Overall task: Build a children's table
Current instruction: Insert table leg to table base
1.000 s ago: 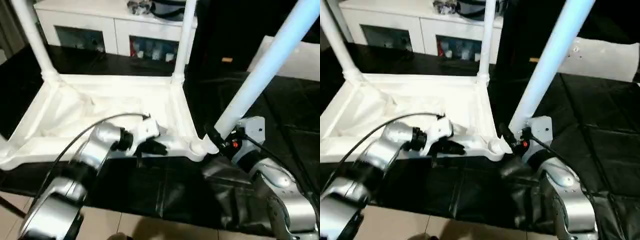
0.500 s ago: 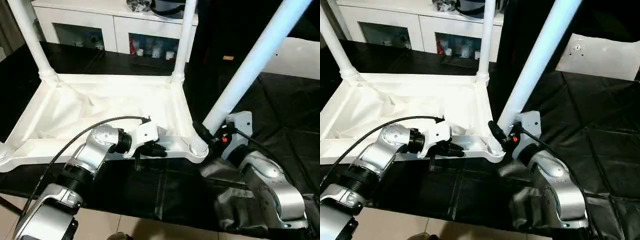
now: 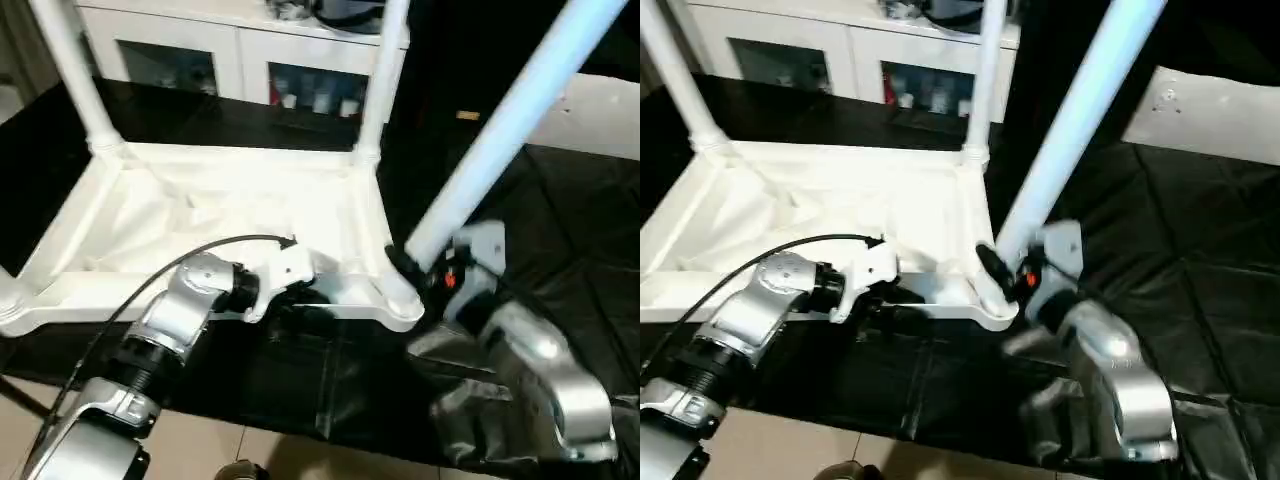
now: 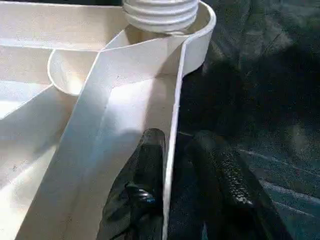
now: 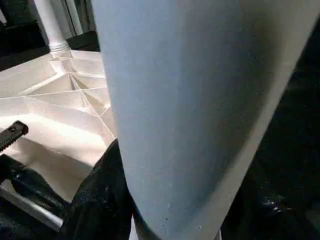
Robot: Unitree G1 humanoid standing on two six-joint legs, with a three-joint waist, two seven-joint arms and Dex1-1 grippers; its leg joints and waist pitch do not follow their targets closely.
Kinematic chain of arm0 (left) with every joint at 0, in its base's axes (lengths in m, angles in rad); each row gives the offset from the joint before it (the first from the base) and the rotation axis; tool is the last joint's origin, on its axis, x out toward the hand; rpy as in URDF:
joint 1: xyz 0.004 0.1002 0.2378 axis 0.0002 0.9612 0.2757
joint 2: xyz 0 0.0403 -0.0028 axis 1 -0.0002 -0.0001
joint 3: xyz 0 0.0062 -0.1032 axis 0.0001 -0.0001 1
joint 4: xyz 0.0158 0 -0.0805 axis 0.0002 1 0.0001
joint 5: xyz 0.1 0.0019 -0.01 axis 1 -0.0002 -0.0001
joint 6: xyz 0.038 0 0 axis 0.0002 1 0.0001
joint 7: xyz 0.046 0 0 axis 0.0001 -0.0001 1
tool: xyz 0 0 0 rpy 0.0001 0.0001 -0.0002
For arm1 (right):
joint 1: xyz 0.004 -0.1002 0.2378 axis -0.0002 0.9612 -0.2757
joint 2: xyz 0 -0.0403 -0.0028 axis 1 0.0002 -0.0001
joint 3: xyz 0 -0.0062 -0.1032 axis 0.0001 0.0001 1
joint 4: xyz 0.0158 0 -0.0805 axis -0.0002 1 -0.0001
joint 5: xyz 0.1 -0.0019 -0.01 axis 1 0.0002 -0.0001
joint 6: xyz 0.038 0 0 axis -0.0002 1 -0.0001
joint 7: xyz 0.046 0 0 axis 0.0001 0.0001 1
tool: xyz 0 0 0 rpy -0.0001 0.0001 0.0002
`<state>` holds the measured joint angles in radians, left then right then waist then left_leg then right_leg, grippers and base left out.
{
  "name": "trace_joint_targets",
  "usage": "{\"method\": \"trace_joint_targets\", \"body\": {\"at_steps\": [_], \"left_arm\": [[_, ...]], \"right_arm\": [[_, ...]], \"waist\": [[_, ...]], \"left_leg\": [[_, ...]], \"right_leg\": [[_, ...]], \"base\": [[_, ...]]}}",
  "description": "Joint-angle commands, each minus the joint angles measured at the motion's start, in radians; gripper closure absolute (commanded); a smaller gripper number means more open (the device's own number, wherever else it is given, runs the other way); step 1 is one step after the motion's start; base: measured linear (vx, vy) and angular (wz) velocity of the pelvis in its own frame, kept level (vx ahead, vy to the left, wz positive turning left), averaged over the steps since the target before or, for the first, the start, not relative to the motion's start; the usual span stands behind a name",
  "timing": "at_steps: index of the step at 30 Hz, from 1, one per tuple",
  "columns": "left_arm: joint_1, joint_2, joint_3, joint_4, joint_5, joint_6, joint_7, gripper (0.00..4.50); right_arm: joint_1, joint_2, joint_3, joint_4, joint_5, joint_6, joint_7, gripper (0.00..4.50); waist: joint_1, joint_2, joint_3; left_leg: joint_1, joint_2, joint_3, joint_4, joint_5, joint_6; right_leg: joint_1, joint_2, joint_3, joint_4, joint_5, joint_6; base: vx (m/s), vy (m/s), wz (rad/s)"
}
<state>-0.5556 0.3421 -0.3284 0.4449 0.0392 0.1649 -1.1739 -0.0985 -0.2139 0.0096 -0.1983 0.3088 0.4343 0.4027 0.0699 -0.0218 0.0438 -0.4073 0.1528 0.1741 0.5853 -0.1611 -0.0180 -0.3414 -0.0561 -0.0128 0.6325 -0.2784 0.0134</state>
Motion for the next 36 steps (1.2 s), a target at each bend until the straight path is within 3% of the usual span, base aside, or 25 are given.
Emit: {"method": "trace_joint_targets", "body": {"at_steps": [1,7,13,14,17,27,30,31,36], "left_arm": [[-0.009,-0.006,-0.019,-0.008,0.011,0.007,0.006,3.07],[-0.038,-0.042,-0.016,0.042,0.030,-0.020,0.072,3.07],[-0.061,-0.055,-0.029,0.092,0.036,-0.031,0.074,3.07],[-0.062,-0.056,-0.027,0.094,0.033,-0.029,0.073,3.34],[-0.074,-0.053,-0.030,0.110,0.038,-0.038,0.062,3.44],[-0.107,-0.015,-0.107,0.156,0.112,-0.083,0.014,4.43],[-0.121,-0.013,-0.114,0.180,0.126,-0.096,0.019,4.48],[-0.122,-0.014,-0.112,0.183,0.125,-0.097,0.019,4.50],[-0.123,-0.031,-0.079,0.182,0.065,-0.100,-0.017,4.50]], "right_arm": [[0.005,-0.001,0.000,-0.039,-0.001,0.006,-0.007,2.62],[0.018,0.001,0.004,-0.049,-0.008,0.002,-0.015,2.62],[0.025,0.001,0.008,-0.054,-0.010,-0.003,-0.019,2.62],[0.026,0.001,0.008,-0.055,-0.010,-0.003,-0.019,2.62],[0.026,0.000,0.007,-0.053,-0.011,-0.004,-0.018,2.62],[0.024,-0.002,0.010,-0.047,-0.013,-0.007,-0.018,2.62],[0.020,-0.001,0.009,-0.044,-0.013,-0.008,-0.019,2.62],[0.019,-0.001,0.008,-0.044,-0.012,-0.008,-0.019,2.62],[0.008,-0.004,0.007,-0.029,-0.012,-0.005,-0.013,2.62]], "waist": [[0.003,0.005,-0.054],[0.006,0.008,-0.053],[0.012,0.012,-0.056],[0.011,0.011,-0.056],[0.014,0.011,-0.058],[0.018,0.012,-0.058],[0.018,0.015,-0.059],[0.018,0.012,-0.059],[0.018,0.012,-0.057]], "left_leg": [[0.043,0.086,-0.031,-0.070,-0.154,0.048],[0.045,0.086,-0.032,-0.073,-0.182,0.024],[0.045,0.084,-0.033,-0.071,-0.170,0.019],[0.044,0.083,-0.033,-0.071,-0.168,0.020],[0.044,0.084,-0.034,-0.070,-0.156,0.027],[0.045,0.085,-0.035,-0.072,-0.166,0.017],[0.045,0.084,-0.035,-0.069,-0.152,0.024],[0.044,0.085,-0.034,-0.070,-0.153,0.026],[0.047,0.086,-0.034,-0.072,-0.180,0.017]], "right_leg": [[0.014,-0.096,0.030,-0.065,0.130,-0.241],[0.012,-0.098,0.032,-0.069,0.107,-0.229],[0.011,-0.097,0.032,-0.066,0.144,-0.223],[0.011,-0.096,0.032,-0.066,0.150,-0.223],[0.012,-0.096,0.031,-0.063,0.185,-0.226],[0.014,-0.099,0.031,-0.062,0.174,-0.224],[0.014,-0.099,0.030,-0.060,0.206,-0.227],[0.014,-0.099,0.030,-0.060,0.211,-0.230],[0.013,-0.100,0.031,-0.064,0.161,-0.238]], "base": [[0.000,0.000,0.00],[0.000,0.000,0.00],[0.000,0.000,0.00],[0.000,0.000,0.00],[0.000,0.000,0.00],[0.000,0.000,0.00],[0.000,0.000,0.00],[0.000,0.000,0.00],[0.000,0.000,0.00]]}}
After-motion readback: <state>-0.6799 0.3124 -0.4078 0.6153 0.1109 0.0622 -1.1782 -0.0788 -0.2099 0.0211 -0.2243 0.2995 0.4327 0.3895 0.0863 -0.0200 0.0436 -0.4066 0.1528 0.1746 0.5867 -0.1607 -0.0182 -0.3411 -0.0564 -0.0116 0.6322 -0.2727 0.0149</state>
